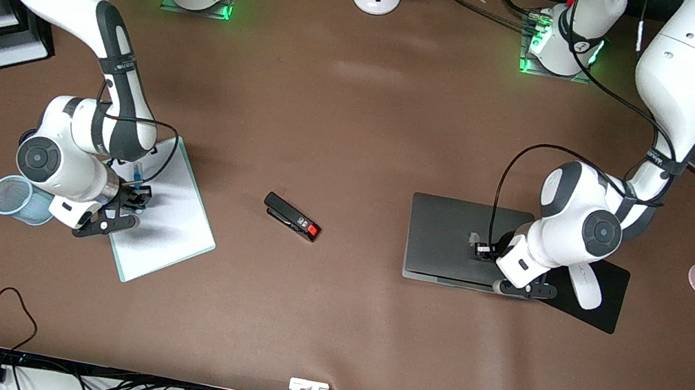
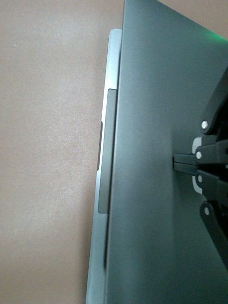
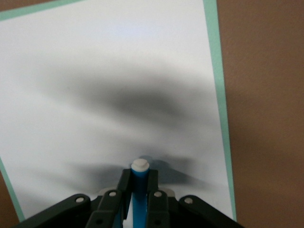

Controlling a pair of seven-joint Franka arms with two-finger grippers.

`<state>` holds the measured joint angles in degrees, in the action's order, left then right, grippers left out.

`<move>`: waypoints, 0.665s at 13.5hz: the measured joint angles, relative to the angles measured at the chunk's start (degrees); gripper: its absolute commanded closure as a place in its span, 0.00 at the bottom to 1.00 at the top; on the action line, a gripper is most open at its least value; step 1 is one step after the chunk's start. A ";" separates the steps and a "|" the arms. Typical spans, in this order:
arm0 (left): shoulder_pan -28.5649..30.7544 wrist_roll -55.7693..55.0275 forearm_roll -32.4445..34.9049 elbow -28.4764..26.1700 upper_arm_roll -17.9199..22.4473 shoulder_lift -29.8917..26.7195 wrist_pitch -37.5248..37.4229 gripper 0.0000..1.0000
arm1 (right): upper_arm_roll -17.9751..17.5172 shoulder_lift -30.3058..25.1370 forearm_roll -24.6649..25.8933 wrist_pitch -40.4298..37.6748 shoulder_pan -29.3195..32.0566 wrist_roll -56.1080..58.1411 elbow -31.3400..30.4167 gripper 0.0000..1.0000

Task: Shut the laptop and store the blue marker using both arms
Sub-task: 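Push the laptop lid shut with the left gripper while the right gripper lifts the marker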

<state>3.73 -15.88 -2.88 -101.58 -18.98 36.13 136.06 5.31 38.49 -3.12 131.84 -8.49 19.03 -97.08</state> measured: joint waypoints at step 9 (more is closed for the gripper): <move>0.38 0.37 0.00 0.05 0.05 3.28 3.50 1.00 | 0.25 -6.56 0.07 -3.04 0.04 0.12 6.92 0.92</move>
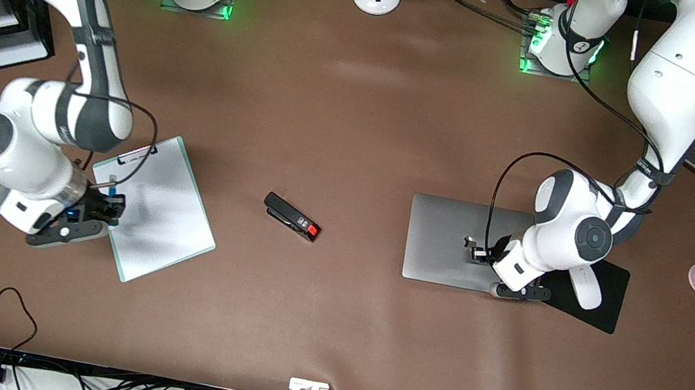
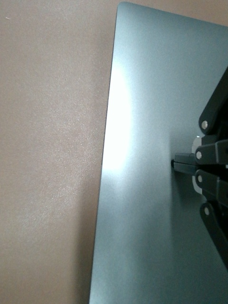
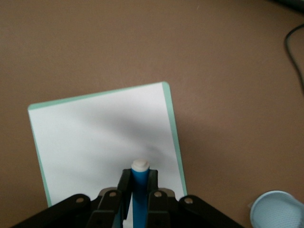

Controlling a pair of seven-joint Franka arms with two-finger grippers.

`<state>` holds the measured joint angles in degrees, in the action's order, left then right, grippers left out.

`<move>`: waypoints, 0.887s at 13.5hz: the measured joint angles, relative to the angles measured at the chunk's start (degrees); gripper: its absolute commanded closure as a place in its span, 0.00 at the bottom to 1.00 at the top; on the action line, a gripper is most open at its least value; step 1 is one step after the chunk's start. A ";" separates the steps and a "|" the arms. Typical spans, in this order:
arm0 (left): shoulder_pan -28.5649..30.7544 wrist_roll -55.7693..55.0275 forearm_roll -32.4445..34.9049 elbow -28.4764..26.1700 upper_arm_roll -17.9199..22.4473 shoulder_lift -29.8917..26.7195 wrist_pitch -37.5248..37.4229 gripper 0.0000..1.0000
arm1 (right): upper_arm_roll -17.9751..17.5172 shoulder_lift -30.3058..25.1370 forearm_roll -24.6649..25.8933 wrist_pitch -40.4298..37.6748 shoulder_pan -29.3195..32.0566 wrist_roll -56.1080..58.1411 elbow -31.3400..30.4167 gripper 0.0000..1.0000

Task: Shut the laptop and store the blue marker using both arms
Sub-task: 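Push the laptop lid shut with the left gripper while the right gripper lifts the marker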

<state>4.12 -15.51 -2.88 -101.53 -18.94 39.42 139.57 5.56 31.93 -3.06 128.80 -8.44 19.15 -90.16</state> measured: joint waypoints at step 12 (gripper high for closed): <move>0.03 0.07 0.00 0.07 0.00 0.48 0.01 1.00 | 0.51 -12.62 -0.63 -4.84 1.47 25.19 6.61 0.94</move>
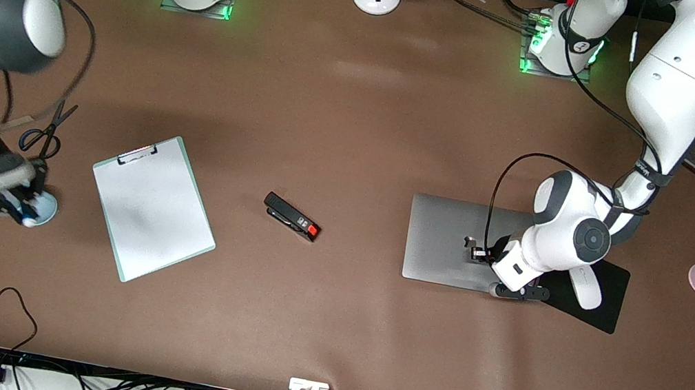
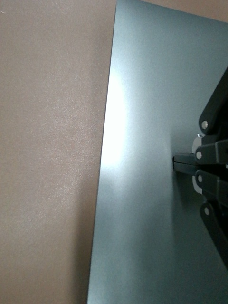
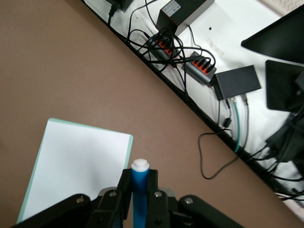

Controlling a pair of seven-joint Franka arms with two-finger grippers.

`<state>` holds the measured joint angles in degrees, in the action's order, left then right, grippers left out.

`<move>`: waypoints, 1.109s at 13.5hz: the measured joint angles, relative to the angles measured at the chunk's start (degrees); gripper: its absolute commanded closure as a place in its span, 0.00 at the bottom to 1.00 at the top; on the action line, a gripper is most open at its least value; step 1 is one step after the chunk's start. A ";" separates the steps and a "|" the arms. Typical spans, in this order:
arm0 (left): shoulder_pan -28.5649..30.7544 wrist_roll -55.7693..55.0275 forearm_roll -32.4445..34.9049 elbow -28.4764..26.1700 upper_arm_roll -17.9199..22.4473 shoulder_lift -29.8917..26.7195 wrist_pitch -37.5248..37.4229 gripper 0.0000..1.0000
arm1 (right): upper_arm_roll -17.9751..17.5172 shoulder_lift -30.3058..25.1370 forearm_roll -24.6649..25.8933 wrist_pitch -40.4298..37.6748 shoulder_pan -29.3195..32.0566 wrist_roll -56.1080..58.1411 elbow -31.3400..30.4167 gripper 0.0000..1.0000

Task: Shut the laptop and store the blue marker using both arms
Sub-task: 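Push the laptop lid shut with the left gripper while the right gripper lifts the marker, then raise the left gripper off the closed laptop and draw it back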

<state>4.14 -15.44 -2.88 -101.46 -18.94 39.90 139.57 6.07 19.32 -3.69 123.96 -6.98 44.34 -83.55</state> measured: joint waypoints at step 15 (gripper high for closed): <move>0.12 1.02 0.01 2.37 -0.53 -15.08 -27.34 0.00 | 0.57 -3.23 -26.57 -16.55 17.26 39.82 -0.20 0.99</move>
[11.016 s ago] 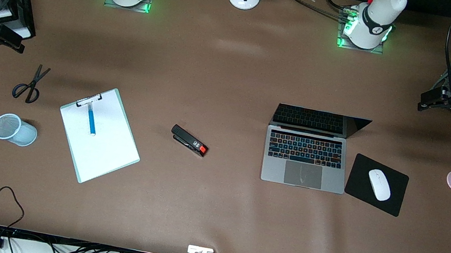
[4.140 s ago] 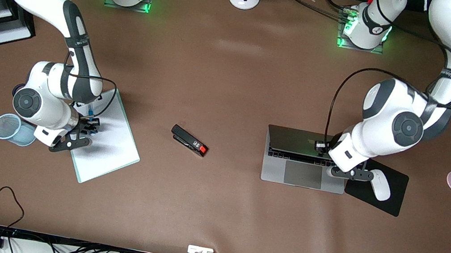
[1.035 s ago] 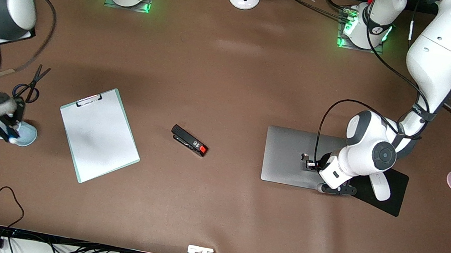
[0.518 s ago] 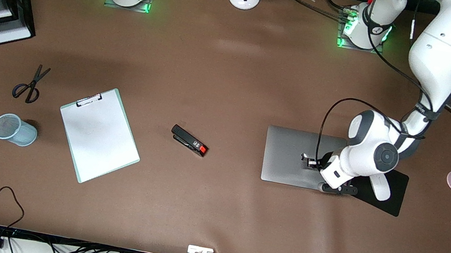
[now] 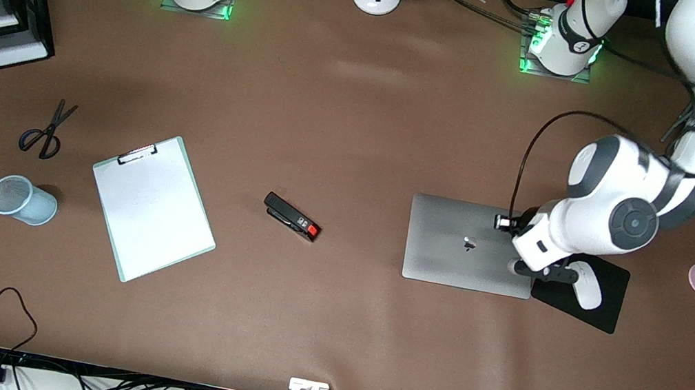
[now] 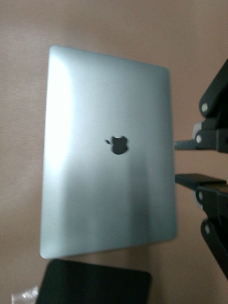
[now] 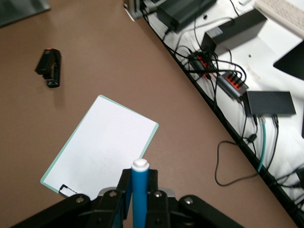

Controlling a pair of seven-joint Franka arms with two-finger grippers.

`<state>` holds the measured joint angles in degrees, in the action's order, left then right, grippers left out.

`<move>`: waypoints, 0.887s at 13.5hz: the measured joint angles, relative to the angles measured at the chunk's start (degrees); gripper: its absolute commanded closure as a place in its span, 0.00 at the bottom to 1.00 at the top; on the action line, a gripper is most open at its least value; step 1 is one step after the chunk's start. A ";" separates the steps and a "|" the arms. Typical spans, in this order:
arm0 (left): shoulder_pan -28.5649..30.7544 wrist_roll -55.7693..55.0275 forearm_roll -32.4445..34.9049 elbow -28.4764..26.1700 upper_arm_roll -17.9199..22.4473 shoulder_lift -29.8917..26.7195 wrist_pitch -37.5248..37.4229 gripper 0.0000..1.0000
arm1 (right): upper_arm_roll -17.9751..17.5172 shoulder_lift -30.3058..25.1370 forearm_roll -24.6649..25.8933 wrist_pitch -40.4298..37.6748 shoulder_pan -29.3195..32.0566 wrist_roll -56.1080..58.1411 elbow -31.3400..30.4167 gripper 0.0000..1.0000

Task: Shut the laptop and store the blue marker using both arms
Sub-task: 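Raise the left gripper off the closed laptop and draw it back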

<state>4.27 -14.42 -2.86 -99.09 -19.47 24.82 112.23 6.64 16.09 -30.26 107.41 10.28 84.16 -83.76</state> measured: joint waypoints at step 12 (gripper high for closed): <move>0.07 0.84 0.03 15.32 -0.15 -13.00 -34.52 0.00 | -0.02 11.38 -19.96 -11.89 8.75 35.44 1.33 0.99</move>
<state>4.34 -13.58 -2.83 -83.77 -19.62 11.82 77.71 6.61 27.47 -50.22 95.52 19.03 119.60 -82.43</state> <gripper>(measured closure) 0.000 0.828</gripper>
